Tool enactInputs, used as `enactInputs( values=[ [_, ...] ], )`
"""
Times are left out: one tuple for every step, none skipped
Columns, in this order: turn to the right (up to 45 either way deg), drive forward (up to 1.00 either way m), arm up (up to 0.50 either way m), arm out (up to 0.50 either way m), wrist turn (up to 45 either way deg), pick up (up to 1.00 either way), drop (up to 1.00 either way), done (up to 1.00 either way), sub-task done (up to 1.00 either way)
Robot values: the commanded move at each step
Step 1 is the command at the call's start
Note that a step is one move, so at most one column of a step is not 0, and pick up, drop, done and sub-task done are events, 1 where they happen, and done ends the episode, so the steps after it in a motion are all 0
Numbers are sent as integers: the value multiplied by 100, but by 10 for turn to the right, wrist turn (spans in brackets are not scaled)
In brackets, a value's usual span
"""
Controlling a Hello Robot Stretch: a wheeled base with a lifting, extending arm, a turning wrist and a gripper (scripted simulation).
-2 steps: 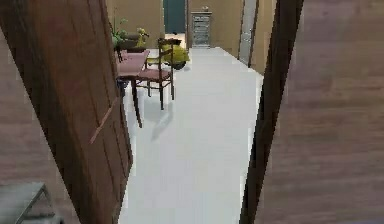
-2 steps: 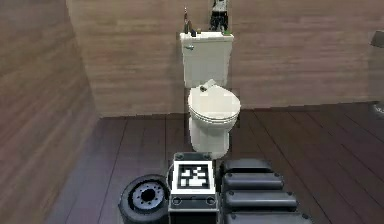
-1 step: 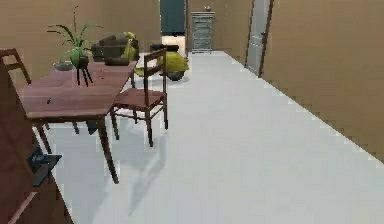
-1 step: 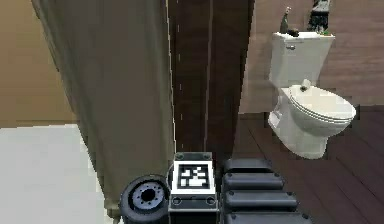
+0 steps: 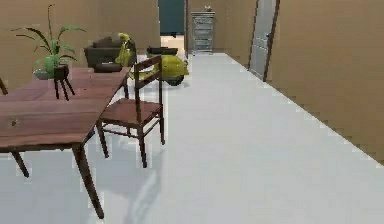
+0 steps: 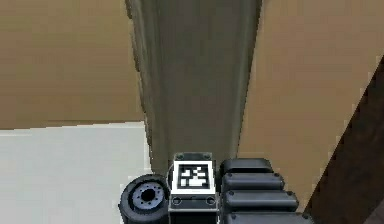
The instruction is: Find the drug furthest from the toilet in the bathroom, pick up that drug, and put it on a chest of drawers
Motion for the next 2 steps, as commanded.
enactInputs(
  values=[
    [30, 0, 0, 0, 0, 0, 0, 0, 0],
    [300, 0, 0, 0, 0, 0, 0, 0, 0]
  ],
)
